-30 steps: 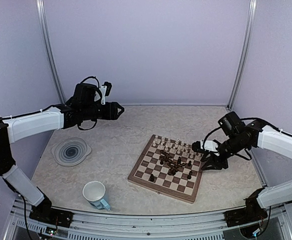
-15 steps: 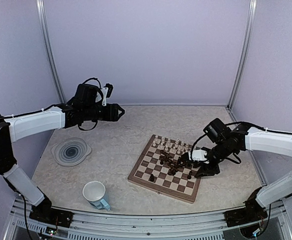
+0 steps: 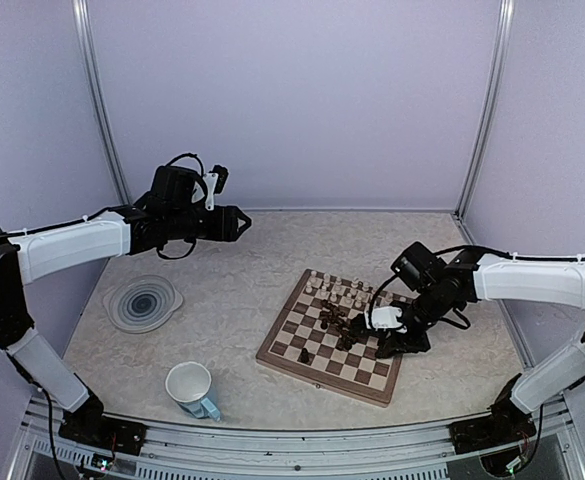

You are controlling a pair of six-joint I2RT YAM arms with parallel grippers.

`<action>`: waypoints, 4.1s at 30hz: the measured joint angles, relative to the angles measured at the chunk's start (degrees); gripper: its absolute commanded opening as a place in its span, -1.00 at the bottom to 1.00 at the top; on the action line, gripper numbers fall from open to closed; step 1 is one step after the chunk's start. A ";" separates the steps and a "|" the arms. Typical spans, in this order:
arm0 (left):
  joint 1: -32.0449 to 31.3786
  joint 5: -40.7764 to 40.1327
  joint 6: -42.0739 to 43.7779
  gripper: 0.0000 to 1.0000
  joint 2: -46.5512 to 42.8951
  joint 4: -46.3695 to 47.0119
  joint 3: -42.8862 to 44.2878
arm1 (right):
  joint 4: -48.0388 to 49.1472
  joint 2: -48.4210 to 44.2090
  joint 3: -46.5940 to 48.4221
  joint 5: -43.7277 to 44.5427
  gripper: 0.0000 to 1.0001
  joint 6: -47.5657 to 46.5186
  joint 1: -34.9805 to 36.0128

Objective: Set up the chess pieces on the board
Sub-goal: Pick up the king from the chessboard, then place the king on d8, then pick up the pawn from the chessboard.

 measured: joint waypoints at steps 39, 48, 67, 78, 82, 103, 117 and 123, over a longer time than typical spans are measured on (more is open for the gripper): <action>-0.44 0.79 0.50 0.31 0.37 -1.46 0.96 | -1.79 2.19 10.75 -10.14 -0.97 2.40 2.60; -0.44 0.79 0.68 0.31 0.37 -2.21 0.96 | -0.52 6.29 11.06 -11.21 -0.96 2.32 5.60; -0.37 0.83 0.87 0.31 0.37 -2.71 1.84 | 2.97 11.54 10.82 -10.03 -0.93 1.11 9.88; -0.31 0.87 0.87 0.32 0.37 -2.80 1.84 | 3.87 12.83 10.75 -8.96 -0.91 1.01 10.21; -0.31 0.87 0.87 0.32 0.37 -2.80 1.84 | 4.31 13.57 10.75 -8.70 -0.82 1.01 10.21; -0.28 1.73 0.87 0.33 0.37 -3.02 1.84 | -1.22 6.49 14.91 -10.23 -0.42 0.55 2.27; -0.31 2.01 0.87 0.32 0.52 -3.04 1.84 | 2.47 4.11 7.13 -3.54 -0.31 2.45 -7.08; -0.31 2.01 0.87 0.32 0.52 -3.04 1.84 | 3.58 4.63 5.64 0.15 -0.28 2.54 -7.08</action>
